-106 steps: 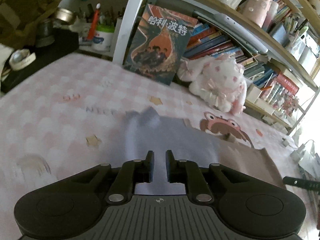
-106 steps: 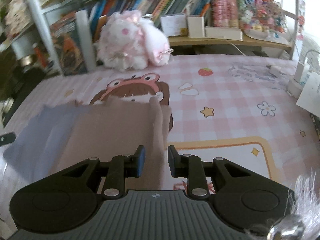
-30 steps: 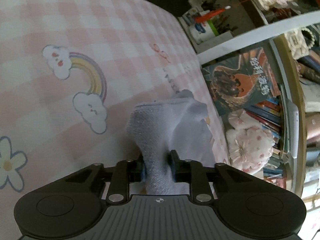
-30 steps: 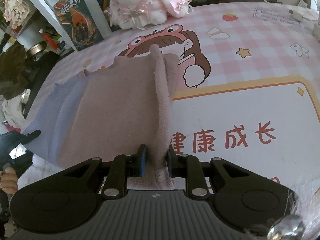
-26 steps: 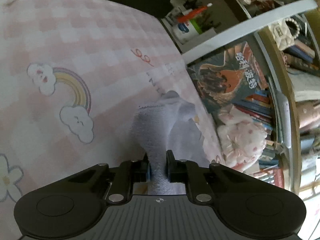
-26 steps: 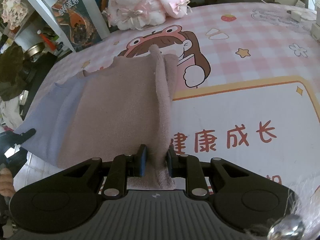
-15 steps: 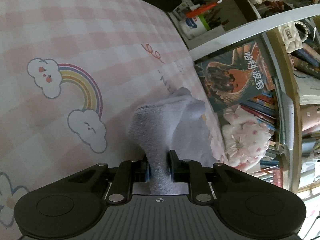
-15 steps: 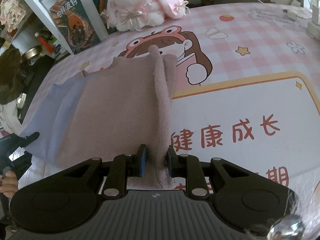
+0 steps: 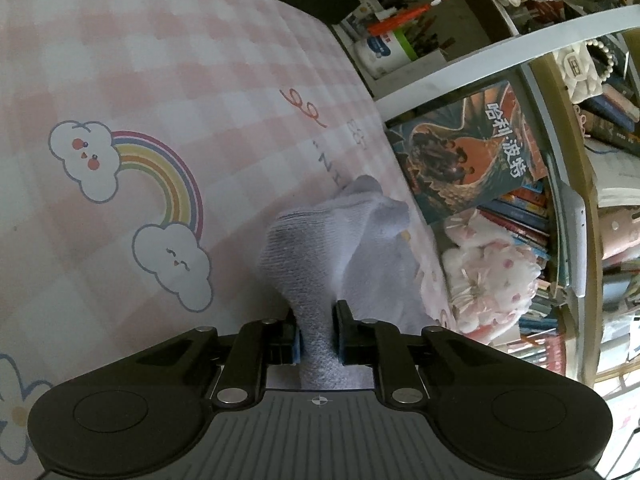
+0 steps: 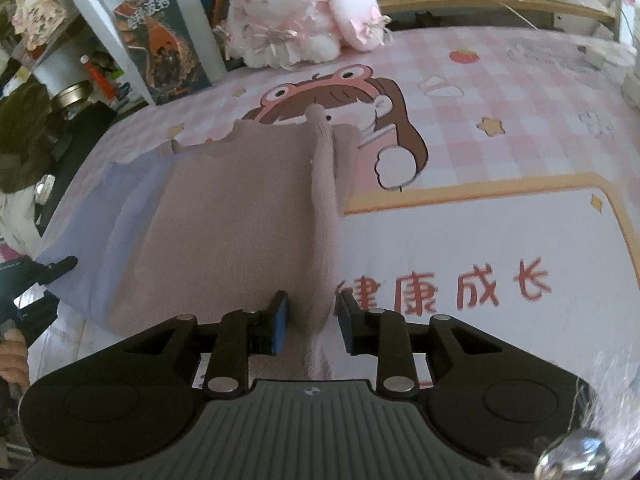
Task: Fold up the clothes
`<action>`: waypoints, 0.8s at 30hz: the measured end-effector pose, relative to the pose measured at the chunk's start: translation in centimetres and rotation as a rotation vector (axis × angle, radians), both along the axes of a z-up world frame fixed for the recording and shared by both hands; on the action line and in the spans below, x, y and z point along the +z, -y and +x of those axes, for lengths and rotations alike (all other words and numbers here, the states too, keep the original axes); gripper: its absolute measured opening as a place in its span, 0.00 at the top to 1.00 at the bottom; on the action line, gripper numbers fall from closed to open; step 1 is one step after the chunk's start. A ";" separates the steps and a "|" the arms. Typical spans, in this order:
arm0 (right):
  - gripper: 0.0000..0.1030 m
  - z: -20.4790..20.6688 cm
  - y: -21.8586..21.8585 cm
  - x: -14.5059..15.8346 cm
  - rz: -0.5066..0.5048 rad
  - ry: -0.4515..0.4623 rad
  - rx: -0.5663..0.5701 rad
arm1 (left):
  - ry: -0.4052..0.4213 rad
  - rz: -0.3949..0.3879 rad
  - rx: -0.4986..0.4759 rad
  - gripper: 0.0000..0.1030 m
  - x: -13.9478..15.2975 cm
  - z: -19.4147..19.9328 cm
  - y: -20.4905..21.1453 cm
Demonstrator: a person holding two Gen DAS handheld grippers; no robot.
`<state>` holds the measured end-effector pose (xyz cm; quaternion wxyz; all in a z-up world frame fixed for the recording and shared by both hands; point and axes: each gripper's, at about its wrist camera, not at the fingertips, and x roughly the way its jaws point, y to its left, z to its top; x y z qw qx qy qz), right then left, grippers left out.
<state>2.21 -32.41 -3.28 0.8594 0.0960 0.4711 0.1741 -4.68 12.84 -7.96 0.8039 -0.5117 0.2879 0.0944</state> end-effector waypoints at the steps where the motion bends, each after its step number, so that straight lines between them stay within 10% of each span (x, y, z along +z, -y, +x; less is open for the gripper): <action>1: 0.75 0.3 0.0 0.1 -0.004 0.009 0.015 | -0.003 0.008 0.004 0.86 0.1 0.0 0.1; 12: 0.76 5.0 -0.4 0.4 -0.044 0.071 0.217 | -0.037 0.103 0.050 0.89 1.6 0.3 1.8; 24: 0.77 6.8 1.1 -0.7 0.031 0.054 0.354 | 0.119 0.338 -0.005 0.90 10.5 1.1 9.5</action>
